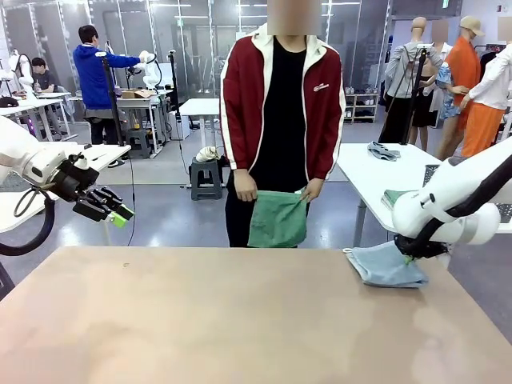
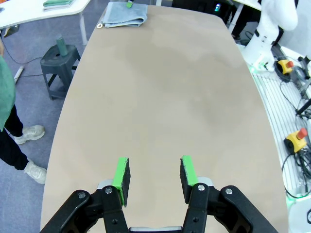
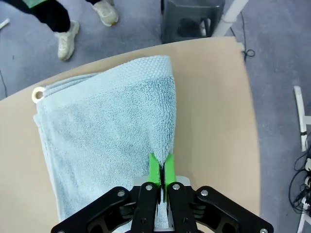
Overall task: Fold the towels and place them in the basket.
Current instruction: Place the folded Towel with hook on the right side of the table.
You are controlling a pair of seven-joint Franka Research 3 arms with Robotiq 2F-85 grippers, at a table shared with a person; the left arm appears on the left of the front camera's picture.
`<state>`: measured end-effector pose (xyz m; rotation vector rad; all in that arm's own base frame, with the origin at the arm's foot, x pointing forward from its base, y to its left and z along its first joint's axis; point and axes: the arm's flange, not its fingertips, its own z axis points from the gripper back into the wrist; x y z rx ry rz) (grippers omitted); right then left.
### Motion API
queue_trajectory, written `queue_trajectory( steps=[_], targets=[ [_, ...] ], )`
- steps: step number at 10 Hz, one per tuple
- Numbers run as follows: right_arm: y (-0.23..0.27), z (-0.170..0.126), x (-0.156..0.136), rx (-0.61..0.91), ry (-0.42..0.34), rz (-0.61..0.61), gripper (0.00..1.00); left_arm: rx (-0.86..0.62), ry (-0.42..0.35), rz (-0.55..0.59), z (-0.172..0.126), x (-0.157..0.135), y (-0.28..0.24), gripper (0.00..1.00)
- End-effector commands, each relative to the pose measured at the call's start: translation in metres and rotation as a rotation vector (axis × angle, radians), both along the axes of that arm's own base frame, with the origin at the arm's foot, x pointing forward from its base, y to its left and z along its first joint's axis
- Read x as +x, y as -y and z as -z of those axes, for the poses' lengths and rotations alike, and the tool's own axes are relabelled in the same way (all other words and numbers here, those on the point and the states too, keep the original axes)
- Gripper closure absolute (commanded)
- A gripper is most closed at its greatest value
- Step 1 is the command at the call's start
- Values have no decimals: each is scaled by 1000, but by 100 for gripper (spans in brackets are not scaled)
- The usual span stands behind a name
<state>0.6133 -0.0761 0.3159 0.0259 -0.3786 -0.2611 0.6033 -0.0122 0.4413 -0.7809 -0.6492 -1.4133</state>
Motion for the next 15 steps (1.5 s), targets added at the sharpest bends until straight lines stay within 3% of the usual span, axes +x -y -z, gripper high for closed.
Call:
queue_trajectory(
  steps=[1, 5, 6, 7, 8, 9, 10, 11, 12, 15],
  targets=[
    [23, 2, 6, 7, 24, 19, 96, -2, 4, 12, -1, 2, 1, 46],
    [55, 0, 9, -5, 23, 29, 96, -2, 4, 12, -1, 2, 1, 46],
    [56, 1, 11, -11, 21, 22, 76, -2, 4, 12, -1, 2, 1, 46],
    [56, 1, 11, -12, 20, 13, 76, -2, 4, 12, -1, 2, 1, 46],
    [56, 0, 12, -16, 18, 9, 56, -2, 4, 12, -1, 2, 1, 46],
    [57, -3, 11, -22, 18, 5, 72, -2, 4, 12, -1, 2, 1, 46],
    [60, -9, 9, -29, 21, 4, 36, -2, 4, 12, -1, 2, 1, 46],
    [64, -23, 3, -36, 26, -3, 52, -2, 4, 12, -1, 2, 1, 46],
    [66, -45, -7, -44, 33, -23, 16, -2, 4, 12, -1, 2, 1, 46],
    [75, -163, -63, -60, 120, -26, 16, -2, 4, 12, -1, 2, 1, 46]
  ],
)
